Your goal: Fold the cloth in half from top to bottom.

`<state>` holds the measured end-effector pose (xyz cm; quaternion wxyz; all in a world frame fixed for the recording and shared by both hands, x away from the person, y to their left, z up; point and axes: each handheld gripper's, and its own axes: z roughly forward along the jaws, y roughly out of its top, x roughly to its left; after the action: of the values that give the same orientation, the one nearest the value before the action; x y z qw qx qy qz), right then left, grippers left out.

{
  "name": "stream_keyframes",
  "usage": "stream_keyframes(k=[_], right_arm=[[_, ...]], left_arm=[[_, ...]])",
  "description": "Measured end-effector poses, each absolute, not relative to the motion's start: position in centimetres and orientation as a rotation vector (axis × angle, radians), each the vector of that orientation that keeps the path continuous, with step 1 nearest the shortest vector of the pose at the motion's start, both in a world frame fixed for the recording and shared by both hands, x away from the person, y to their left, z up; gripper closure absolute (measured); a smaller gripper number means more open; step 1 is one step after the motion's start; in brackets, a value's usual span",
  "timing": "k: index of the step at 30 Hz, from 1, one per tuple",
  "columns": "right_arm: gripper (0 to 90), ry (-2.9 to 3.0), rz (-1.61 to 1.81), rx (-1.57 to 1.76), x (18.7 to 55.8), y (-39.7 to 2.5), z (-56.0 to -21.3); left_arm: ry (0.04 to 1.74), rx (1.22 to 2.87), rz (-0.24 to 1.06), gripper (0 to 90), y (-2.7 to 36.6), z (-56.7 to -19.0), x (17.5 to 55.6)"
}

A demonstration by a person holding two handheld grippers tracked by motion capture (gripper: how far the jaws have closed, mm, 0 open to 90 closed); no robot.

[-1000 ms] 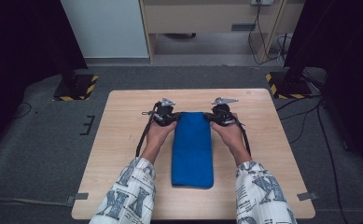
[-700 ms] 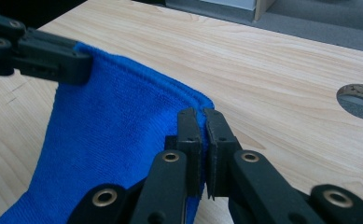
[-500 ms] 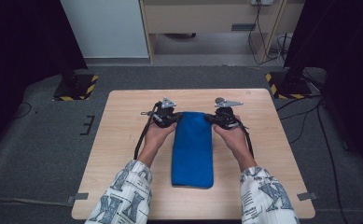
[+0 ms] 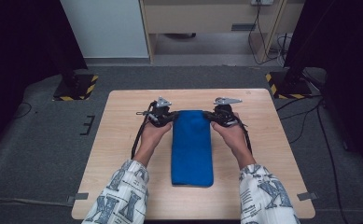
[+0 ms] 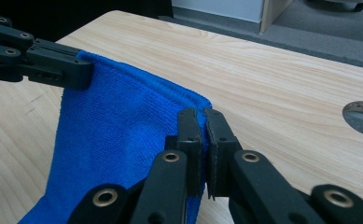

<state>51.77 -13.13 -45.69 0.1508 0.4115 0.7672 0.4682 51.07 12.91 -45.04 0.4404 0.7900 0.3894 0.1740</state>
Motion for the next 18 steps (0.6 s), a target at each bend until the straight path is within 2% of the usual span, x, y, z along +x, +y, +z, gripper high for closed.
stream_keyframes(k=[18], right_arm=[[86.6,2.243,1.418,1.083,48.0,-13.2,-45.2]], left_arm=[[0.882,1.943,0.430,84.7,13.6,-44.7,47.5]])
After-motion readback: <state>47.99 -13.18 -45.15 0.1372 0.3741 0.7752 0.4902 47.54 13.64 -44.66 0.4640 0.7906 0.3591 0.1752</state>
